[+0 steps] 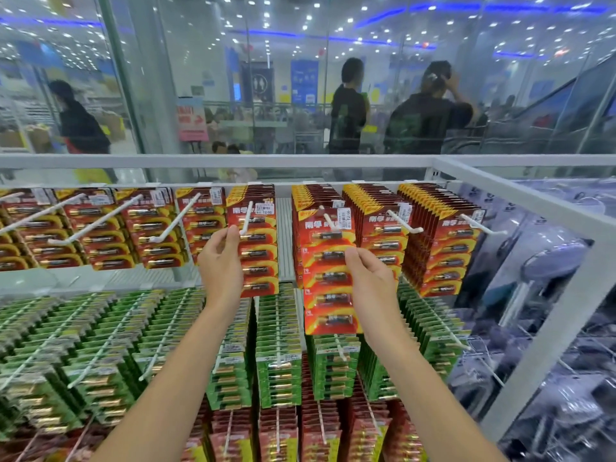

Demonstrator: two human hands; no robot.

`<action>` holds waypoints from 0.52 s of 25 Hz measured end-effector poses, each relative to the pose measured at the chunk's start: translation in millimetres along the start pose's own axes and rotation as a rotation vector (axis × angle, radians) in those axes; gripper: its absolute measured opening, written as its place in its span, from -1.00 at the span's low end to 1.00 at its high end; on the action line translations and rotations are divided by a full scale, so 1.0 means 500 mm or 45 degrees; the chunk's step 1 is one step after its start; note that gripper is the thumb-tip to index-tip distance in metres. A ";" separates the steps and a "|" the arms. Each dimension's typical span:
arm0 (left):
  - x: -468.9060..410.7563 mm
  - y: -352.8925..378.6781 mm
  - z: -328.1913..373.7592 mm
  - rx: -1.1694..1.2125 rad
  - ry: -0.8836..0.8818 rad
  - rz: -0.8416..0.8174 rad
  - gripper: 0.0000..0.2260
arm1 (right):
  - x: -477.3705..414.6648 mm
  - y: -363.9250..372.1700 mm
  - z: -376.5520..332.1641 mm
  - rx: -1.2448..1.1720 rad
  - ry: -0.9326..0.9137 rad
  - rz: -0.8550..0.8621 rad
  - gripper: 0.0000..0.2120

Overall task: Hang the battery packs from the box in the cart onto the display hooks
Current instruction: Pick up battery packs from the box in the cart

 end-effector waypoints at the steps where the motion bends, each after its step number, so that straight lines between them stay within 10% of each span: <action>1: -0.001 -0.002 -0.005 -0.011 0.002 0.038 -0.79 | -0.023 0.011 0.008 0.034 -0.039 0.015 -0.65; 13: 0.039 -0.035 -0.035 -0.020 0.003 0.109 -0.78 | -0.065 -0.036 0.108 0.078 -0.045 0.102 -0.73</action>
Point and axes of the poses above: each hand's wrist, its own x-axis away from the middle knuckle, its own y-axis out of the palm, z = x × y, the point moved 1 cm from there along -x, towards the middle knuckle, and after that the axes turned 4 degrees about z, right-handed, at the moved point
